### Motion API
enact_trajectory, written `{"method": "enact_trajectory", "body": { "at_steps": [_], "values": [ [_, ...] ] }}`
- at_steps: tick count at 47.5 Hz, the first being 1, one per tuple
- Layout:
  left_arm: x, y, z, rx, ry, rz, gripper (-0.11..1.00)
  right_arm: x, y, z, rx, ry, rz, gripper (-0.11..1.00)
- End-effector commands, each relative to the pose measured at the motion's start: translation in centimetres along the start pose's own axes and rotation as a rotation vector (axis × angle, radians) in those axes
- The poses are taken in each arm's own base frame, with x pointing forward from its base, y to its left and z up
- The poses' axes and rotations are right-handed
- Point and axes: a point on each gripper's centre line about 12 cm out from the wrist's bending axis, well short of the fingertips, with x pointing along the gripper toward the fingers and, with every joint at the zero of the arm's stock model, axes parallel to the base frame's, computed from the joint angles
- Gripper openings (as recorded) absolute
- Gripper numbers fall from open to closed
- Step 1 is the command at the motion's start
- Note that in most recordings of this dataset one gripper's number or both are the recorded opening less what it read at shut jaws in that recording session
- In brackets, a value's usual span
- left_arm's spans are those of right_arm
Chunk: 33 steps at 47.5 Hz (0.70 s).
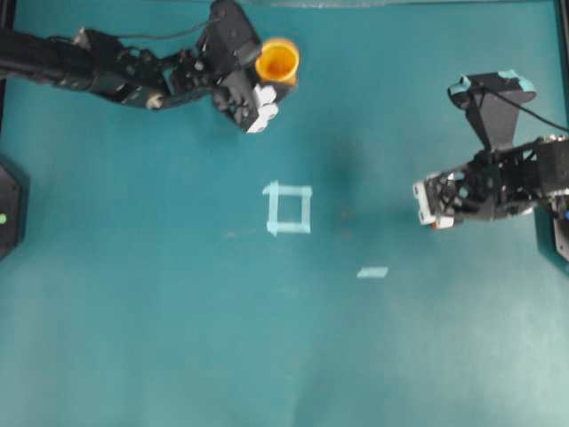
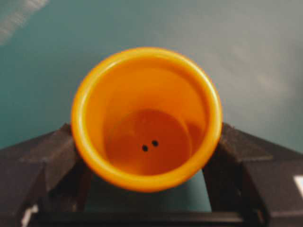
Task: Hold the block with right arm and the cup with left arm, then put the block into the cup.
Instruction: 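Grasp the orange cup with the left gripper and the cube with the right, then lift the cup with the left gripper and the cube with the right gripper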
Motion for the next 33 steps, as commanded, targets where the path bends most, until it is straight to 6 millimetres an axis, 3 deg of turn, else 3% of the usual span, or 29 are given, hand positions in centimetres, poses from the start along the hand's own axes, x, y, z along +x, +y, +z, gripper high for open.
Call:
{"method": "enact_trajectory", "body": {
  "at_steps": [1, 15, 26, 33],
  "values": [
    [-2.2, -2.9, 1.6, 0.046, -0.054, -0.063, 0.63, 0.0, -0.2, 0.0, 0.009, -0.017, 0.001, 0.66],
    [-8.5, -9.1, 1.6, 0.126, -0.090, -0.219, 0.63, 1.2, -0.9, -1.1, 0.060, -0.017, -0.026, 0.66],
    [-12.7, -11.2, 0.8, 0.164, -0.105, -0.298, 0.63, 2.8, 0.1, -1.3, 0.050, -0.013, -0.017, 0.66],
    [-13.8, -12.4, -0.4, 0.195, -0.049, -0.334, 0.63, 3.6, 0.9, -1.4, 0.047, -0.008, -0.015, 0.65]
  ]
}}
